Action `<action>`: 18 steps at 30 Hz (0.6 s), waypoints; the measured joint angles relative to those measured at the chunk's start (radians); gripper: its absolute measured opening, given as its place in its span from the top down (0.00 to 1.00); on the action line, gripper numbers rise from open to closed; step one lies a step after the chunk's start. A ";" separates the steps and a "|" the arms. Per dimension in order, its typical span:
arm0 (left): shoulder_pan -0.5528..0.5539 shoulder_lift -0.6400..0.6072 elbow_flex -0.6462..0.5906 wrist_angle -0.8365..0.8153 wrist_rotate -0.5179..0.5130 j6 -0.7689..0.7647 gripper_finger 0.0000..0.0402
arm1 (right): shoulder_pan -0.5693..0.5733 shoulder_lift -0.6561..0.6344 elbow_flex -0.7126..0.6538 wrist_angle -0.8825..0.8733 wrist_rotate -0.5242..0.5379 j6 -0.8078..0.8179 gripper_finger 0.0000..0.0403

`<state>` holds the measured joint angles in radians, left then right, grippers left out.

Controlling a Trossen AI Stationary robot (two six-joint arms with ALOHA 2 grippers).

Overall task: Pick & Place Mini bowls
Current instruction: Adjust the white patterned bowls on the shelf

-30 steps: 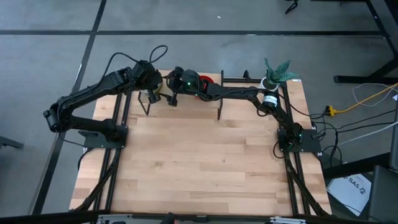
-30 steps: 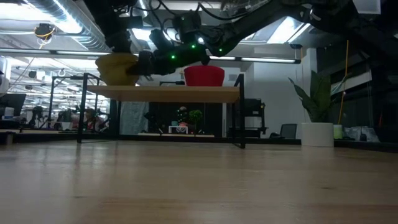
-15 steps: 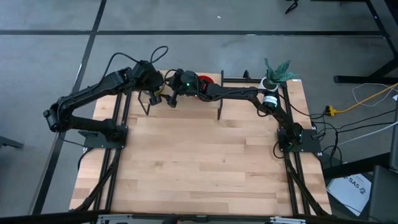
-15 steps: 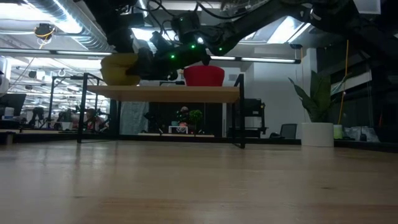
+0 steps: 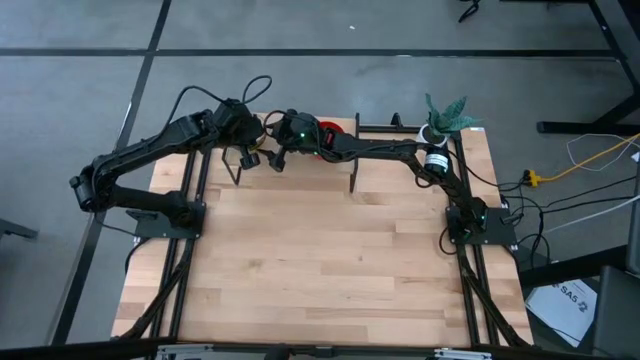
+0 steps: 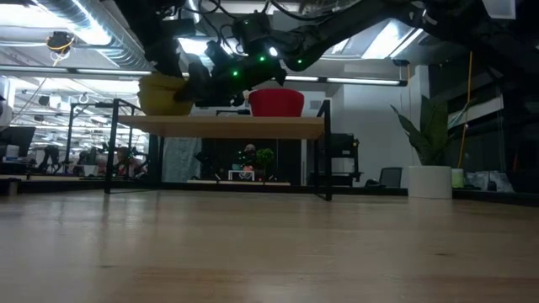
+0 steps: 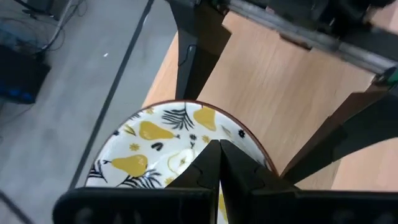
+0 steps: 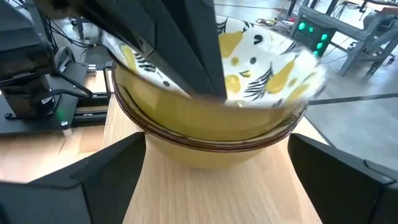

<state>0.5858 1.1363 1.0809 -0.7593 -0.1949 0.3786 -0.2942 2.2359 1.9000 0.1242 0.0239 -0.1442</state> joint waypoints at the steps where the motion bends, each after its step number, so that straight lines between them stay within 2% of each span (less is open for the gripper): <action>1: -0.005 -0.002 0.000 -0.002 -0.015 0.000 1.00 | 0.001 -0.002 0.001 -0.004 0.004 0.000 0.03; 15: -0.036 -0.078 0.000 -0.009 -0.076 -0.044 0.99 | 0.005 -0.044 0.002 -0.070 0.036 -0.013 0.03; 18: -0.036 -0.106 0.000 -0.015 -0.075 -0.077 1.00 | 0.005 -0.054 0.017 -0.144 0.037 0.002 0.03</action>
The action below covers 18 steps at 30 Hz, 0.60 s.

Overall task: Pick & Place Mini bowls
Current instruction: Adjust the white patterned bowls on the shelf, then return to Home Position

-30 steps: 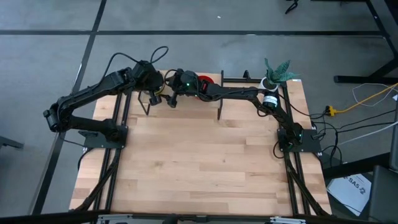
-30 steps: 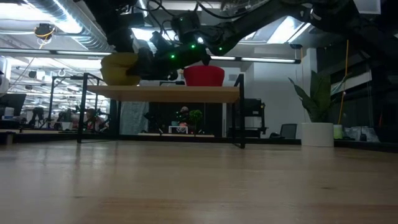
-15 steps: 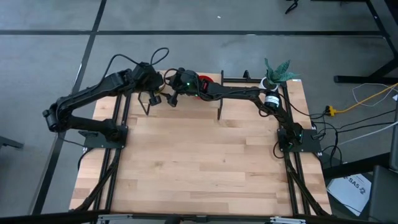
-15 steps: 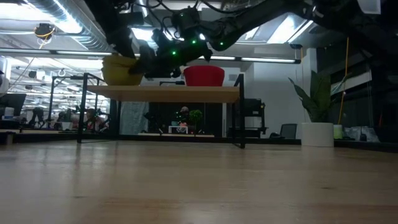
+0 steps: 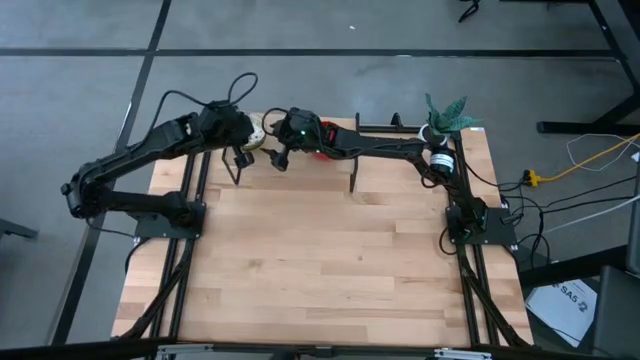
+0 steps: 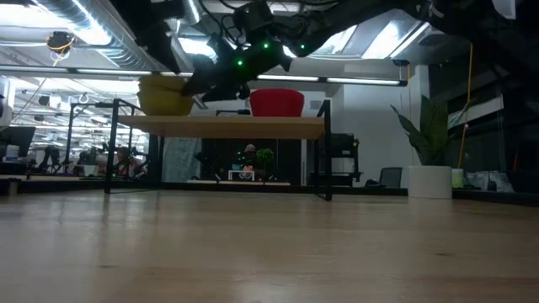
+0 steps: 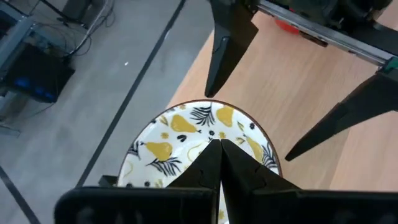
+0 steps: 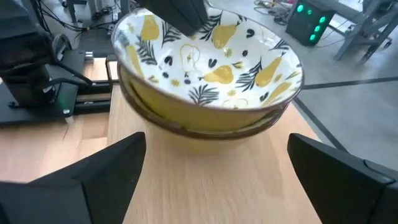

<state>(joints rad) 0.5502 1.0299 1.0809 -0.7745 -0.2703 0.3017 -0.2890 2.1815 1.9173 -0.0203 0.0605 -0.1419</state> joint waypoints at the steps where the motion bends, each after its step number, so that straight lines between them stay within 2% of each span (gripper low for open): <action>1: 0.000 -0.011 0.000 -0.004 0.000 -0.009 1.00 | 0.001 0.000 0.015 -0.023 0.000 0.004 0.03; 8: -0.034 -0.087 0.000 -0.011 0.007 -0.082 0.99 | 0.013 -0.002 0.178 -0.307 0.000 -0.001 0.03; 18: -0.150 -0.185 0.000 -0.053 0.007 -0.194 0.97 | 0.050 -0.003 0.437 -0.780 0.000 0.011 0.03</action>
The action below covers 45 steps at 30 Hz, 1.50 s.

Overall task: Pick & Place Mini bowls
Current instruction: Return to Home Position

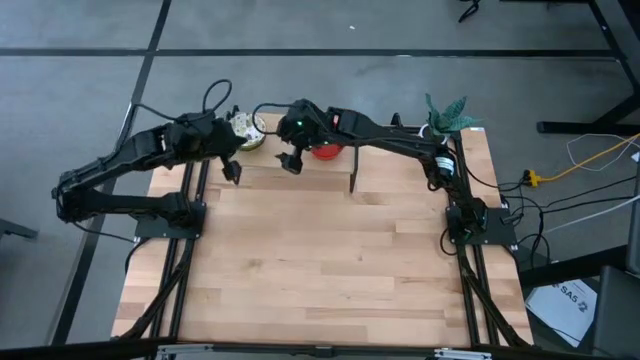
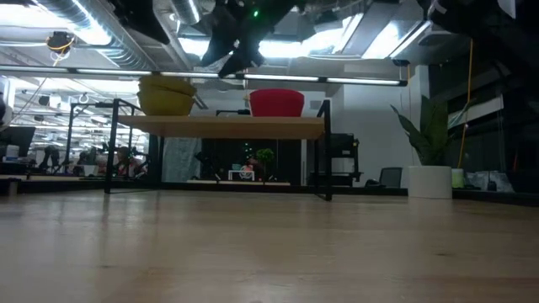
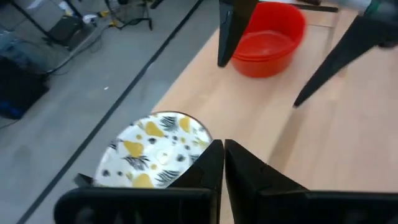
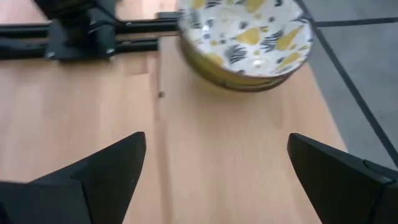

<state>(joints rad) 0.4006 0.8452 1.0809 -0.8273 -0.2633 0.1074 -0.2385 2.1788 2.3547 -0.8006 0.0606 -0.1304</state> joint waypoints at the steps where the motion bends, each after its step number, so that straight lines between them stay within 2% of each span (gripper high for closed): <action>1: -0.013 -0.008 0.000 -0.009 0.001 -0.011 0.97 | 0.008 -0.002 0.003 -0.019 0.000 0.000 0.03; 8: -0.100 -0.055 0.000 -0.095 0.066 -0.100 0.95 | 0.072 -0.046 -0.007 -0.130 -0.001 0.056 0.03; 13: -0.160 -0.091 0.000 -0.185 0.158 -0.159 0.96 | 0.131 -0.054 -0.007 -0.214 -0.001 0.073 0.03; 18: -0.239 -0.144 -0.018 -0.232 0.205 -0.227 0.95 | 0.195 -0.054 0.000 -0.278 -0.044 0.078 0.03; 23: -0.323 -0.267 -0.126 -0.159 0.202 -0.297 0.95 | 0.246 -0.053 0.000 -0.278 -0.064 0.083 0.03; 30: -0.387 -0.434 -0.261 -0.123 0.151 -0.349 0.96 | 0.300 -0.053 -0.003 -0.327 -0.023 0.246 0.03; 33: -0.402 -0.499 -0.331 -0.109 0.101 -0.336 0.96 | 0.323 -0.053 -0.006 -0.455 -0.049 0.185 0.03; 37: -0.406 -0.575 -0.409 -0.091 0.055 -0.379 0.96 | 0.348 -0.054 -0.018 -0.501 -0.055 0.138 0.03; 42: -0.406 -0.660 -0.418 -0.033 0.182 -0.329 0.95 | 0.350 -0.052 -0.053 -0.552 -0.063 0.101 0.03; 45: -0.406 -0.729 -0.476 0.109 0.203 -0.353 0.95 | 0.349 -0.070 -0.116 -0.554 -0.115 0.090 0.03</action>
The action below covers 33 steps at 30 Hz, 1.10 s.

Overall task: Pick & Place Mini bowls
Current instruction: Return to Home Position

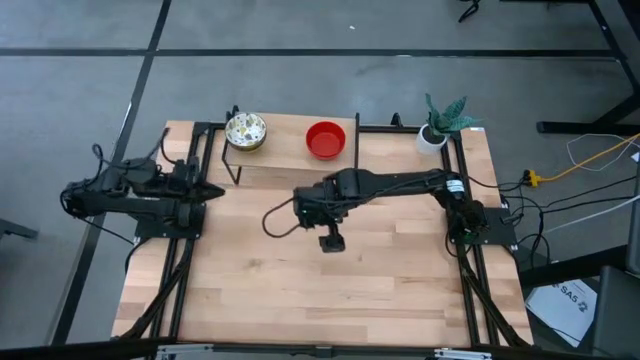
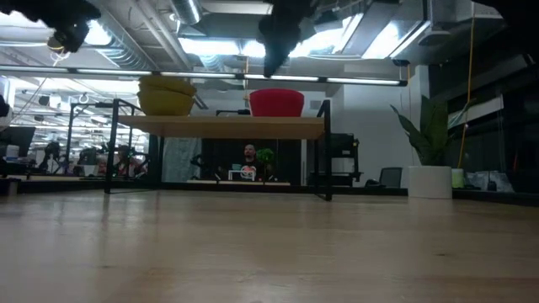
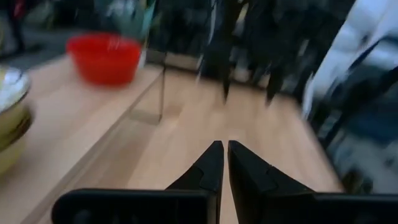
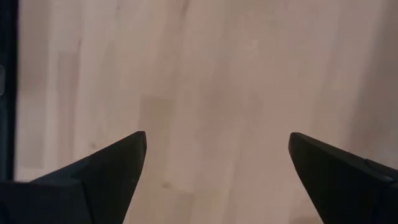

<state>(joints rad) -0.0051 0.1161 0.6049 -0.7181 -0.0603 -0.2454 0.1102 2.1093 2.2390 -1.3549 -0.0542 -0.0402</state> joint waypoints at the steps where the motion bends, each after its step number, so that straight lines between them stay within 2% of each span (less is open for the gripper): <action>1: 0.000 -0.024 -0.037 0.072 0.009 -0.005 0.95 | 0.001 -0.012 -0.031 0.013 -0.019 -0.002 0.03; 4: 0.000 -0.066 -0.176 0.291 0.061 -0.014 0.95 | 0.005 -0.091 -0.176 0.100 -0.045 0.014 0.03; 7: 0.000 -0.079 -0.310 0.437 0.080 -0.045 0.95 | 0.011 -0.228 -0.392 0.245 -0.044 0.059 0.03; 14: 0.000 -0.082 -0.529 0.770 0.064 -0.058 0.95 | 0.011 -0.599 -0.941 0.693 0.065 0.230 0.03; 18: 0.000 -0.082 -0.592 0.830 0.012 -0.074 0.95 | 0.011 -0.773 -1.196 0.893 0.062 0.276 0.03; 21: 0.000 -0.082 -0.596 0.817 -0.002 -0.080 0.95 | 0.011 -0.895 -1.350 0.995 0.061 0.297 0.03; 29: 0.000 -0.087 -0.596 0.813 -0.051 -0.010 0.94 | -0.025 -1.184 -1.687 1.181 0.062 0.299 0.03; 33: 0.000 -0.088 -0.596 0.823 -0.101 -0.013 0.95 | -0.040 -1.322 -1.854 1.349 0.063 0.326 0.03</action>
<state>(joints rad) -0.0051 0.0284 0.0086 0.1047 -0.1614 -0.2582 0.0698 0.7872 0.3854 -0.0063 0.0086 0.2860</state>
